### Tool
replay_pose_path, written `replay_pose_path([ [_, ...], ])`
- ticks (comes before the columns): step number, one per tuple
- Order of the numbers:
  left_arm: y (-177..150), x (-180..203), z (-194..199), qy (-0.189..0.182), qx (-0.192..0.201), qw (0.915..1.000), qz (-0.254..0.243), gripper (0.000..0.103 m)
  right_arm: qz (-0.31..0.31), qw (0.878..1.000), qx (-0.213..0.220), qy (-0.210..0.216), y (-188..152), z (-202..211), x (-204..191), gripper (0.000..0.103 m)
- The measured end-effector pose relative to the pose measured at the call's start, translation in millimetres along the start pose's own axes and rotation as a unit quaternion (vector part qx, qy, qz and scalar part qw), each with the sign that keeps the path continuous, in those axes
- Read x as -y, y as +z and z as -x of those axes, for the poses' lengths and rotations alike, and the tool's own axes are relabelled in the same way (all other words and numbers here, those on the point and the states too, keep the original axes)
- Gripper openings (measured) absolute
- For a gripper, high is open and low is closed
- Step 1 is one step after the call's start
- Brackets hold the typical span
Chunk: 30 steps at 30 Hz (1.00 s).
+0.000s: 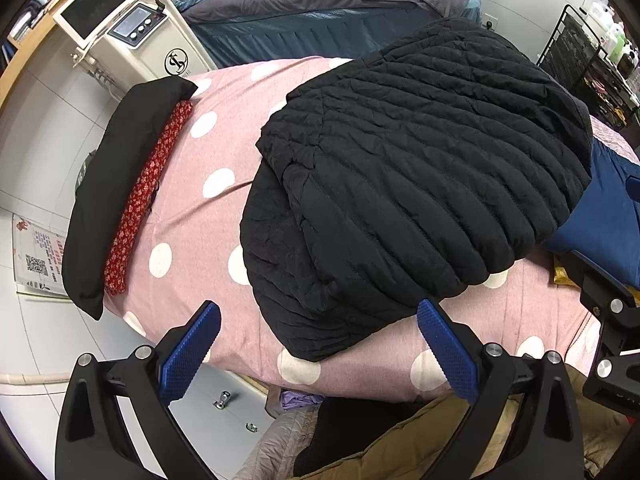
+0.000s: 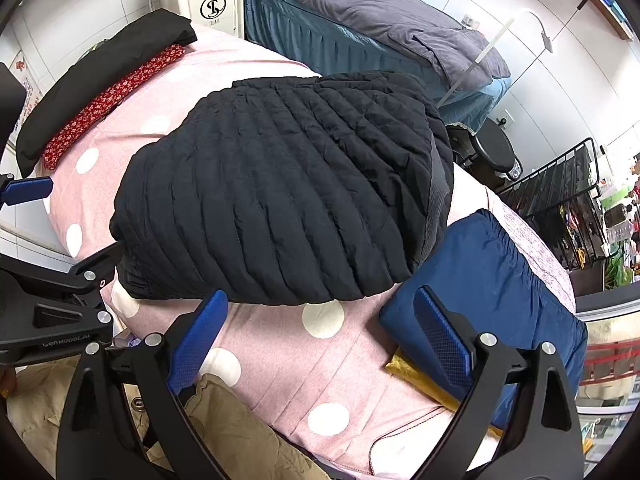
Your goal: Fold large clothes
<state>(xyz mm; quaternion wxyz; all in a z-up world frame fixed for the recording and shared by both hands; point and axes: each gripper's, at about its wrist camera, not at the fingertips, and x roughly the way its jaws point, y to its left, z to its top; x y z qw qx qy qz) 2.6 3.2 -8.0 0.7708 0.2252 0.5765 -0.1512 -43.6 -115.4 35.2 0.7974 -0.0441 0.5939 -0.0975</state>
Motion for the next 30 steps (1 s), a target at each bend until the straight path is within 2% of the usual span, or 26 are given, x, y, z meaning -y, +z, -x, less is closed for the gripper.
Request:
replay_pose_path([
  [30,2.7,0.5,2.6,0.004,0.005,1.0,-0.002,0.097,-0.003,1.0,-0.002,0.003,-3.9,-3.3,6.3,0.093],
])
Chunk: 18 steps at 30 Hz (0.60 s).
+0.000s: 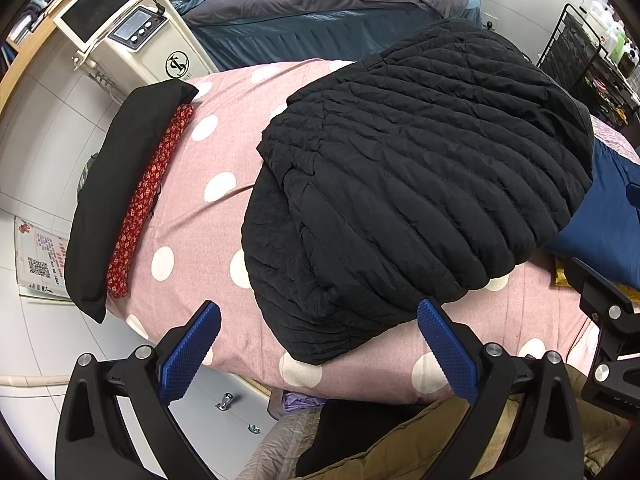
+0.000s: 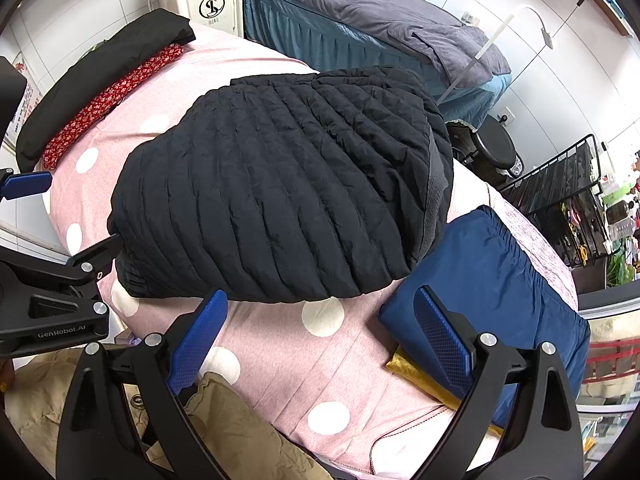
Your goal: Fold large clothes
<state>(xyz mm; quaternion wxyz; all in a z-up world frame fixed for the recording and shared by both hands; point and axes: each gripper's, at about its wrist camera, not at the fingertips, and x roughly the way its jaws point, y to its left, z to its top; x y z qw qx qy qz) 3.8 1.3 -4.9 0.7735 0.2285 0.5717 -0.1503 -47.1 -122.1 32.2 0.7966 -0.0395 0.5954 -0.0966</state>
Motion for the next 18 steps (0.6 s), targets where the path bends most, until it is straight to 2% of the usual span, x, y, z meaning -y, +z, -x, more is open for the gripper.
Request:
replay_pose_path([
  [18,-0.6,0.4,-0.7,0.0,-0.002,1.0,-0.001,0.097,-0.001,1.0,0.001,0.003,-4.1,-3.0,-0.3,0.093],
])
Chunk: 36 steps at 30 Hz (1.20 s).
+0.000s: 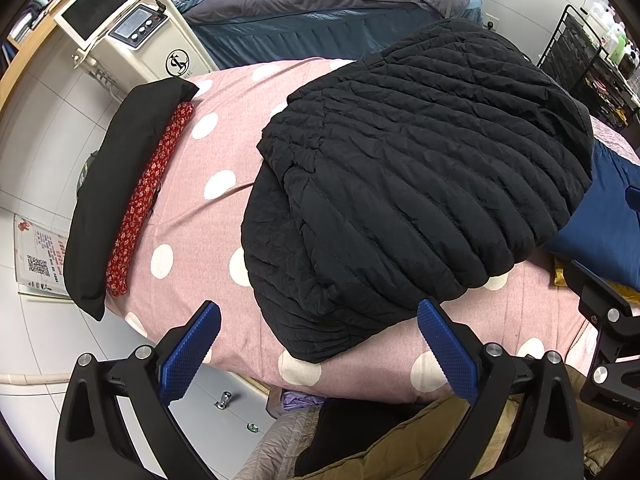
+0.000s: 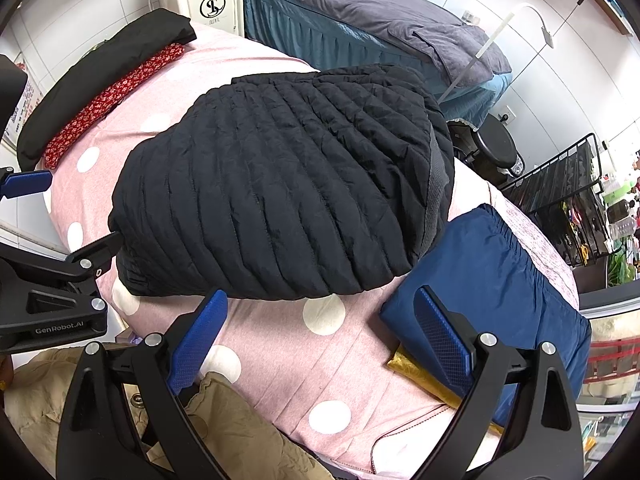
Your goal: Fold large clothes
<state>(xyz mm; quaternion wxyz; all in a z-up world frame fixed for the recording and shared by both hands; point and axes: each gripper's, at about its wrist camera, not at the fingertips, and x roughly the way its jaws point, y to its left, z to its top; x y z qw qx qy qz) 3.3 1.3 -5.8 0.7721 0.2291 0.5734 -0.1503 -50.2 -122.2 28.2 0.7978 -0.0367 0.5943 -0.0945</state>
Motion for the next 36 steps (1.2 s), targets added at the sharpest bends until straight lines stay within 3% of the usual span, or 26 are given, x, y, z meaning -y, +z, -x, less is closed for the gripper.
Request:
replay_pose_path([
  [30,0.9,-3.8,-4.5,-0.01,-0.008,0.9999,0.009,0.097,0.0,1.0,-0.002,0.002,-2.6,-0.4,-4.6,0.093],
  [36,9.6,-25.0,-1.8,-0.026,0.011,0.9987,0.043,0.097,-0.012,1.0,0.014,0.013,5.7,5.6,6.7,0.093],
])
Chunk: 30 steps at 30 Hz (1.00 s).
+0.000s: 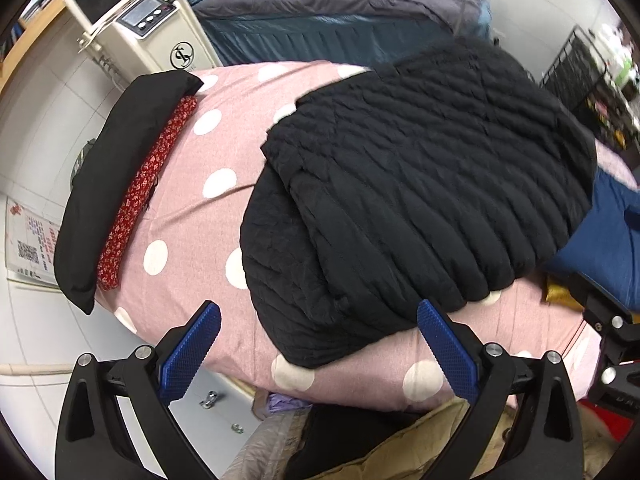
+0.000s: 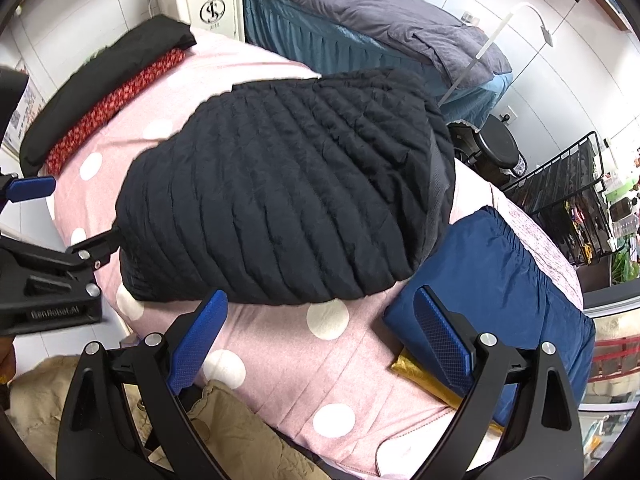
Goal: Fold large clothes
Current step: 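Grasp the black jacket edge with the right tool while the left tool grasps another edge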
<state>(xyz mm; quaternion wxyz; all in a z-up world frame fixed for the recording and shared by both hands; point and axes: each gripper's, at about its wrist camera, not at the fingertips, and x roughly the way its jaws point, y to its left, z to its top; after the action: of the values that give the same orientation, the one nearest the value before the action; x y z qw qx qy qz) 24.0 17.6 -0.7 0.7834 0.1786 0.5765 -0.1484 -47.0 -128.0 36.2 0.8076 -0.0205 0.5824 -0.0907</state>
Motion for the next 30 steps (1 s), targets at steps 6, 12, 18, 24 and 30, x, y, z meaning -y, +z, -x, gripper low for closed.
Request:
replay_pose_path([
  [6,19.2,-61.5,-13.0,-0.025,0.002,0.9963,0.082,0.097,-0.055,0.998,0.039,0.012,17.5,6.9,45.7,0.093],
  [12,30.9,-121.9,-47.8,-0.11,-0.031,0.9816,0.153,0.097,-0.15,0.988,0.035,0.028,39.9,-10.3,117.7,0.093],
  [18,42.7,-140.4,-95.7,-0.149,-0.071,0.9681,0.189,0.097,-0.127,0.99,0.003,0.064,78.6,-53.9,113.0,0.093],
  [24,60.9,-125.1,-136.1,-0.248,-0.081,0.9434,0.205,0.097,-0.12,0.991,-0.03,0.047,98.4,-111.6,88.8,0.067],
  [30,90.6,-61.0,-172.1,-0.29,-0.104,0.9439,0.12,0.071,-0.114,0.993,-0.005,0.042,66.3,-98.1,84.7,0.021],
])
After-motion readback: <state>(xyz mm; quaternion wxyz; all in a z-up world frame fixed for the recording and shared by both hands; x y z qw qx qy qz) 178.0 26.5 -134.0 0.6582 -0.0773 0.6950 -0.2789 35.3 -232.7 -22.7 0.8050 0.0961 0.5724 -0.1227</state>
